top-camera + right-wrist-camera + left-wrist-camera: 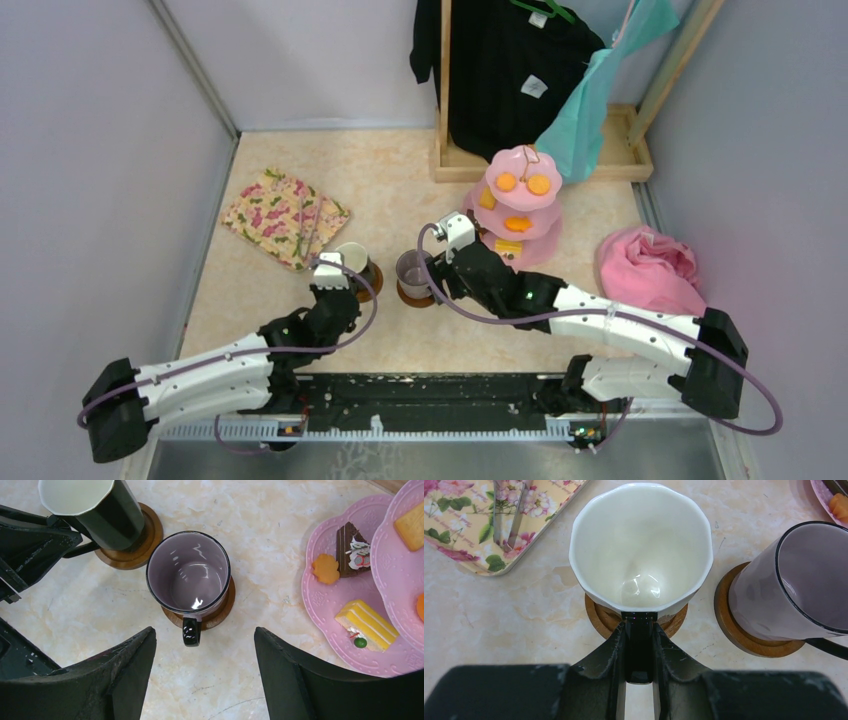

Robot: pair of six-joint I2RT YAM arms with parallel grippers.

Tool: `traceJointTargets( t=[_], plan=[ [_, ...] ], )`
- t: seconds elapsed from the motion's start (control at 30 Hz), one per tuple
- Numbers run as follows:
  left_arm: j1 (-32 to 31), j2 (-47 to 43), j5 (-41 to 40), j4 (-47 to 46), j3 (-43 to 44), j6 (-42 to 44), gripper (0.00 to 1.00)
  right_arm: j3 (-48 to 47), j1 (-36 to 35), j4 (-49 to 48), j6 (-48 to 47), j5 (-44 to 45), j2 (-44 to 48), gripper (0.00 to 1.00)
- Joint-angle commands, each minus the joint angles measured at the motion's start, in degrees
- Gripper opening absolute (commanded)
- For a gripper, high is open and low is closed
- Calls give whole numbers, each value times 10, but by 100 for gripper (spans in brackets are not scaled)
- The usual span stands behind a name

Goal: Serve the afternoon tea
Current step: Place the cup on the coaster.

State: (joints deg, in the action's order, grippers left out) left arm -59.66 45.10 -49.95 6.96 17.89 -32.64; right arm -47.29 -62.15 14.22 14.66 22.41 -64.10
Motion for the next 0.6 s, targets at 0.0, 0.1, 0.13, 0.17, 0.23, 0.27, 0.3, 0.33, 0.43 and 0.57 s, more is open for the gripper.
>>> traceJointTargets(
  t=[0.0,0.1,0.13,0.17,0.23,0.27,0.3,0.33,0.43,0.57],
  plan=[
    [-4,2,-10,12,20,-24,18,-8,-8,-20,1,1,17,72],
    [-4,2,-8,21,23,-30,23,-9,-8,-20,1,1,16,72],
    [-4,3,-8,26,24,-32,25,-9,-8,-21,1,1,16,72],
    [-4,3,-7,30,25,-34,27,-9,-8,-21,1,0,16,72],
    [-4,5,-7,36,27,-37,29,-8,-8,-22,1,0,15,72],
    [-4,6,-6,36,27,-37,30,-9,-8,-21,1,-1,14,72],
    [-4,7,-5,36,26,-38,31,-9,-8,-21,1,-2,14,72],
    [-3,8,-4,37,27,-37,31,-9,-8,-21,1,-2,13,72],
    [-4,14,-3,38,31,-37,35,-9,-8,-21,1,-3,14,72],
    [-3,23,-5,42,41,-38,40,-8,-8,-21,2,-3,15,72]
  ],
)
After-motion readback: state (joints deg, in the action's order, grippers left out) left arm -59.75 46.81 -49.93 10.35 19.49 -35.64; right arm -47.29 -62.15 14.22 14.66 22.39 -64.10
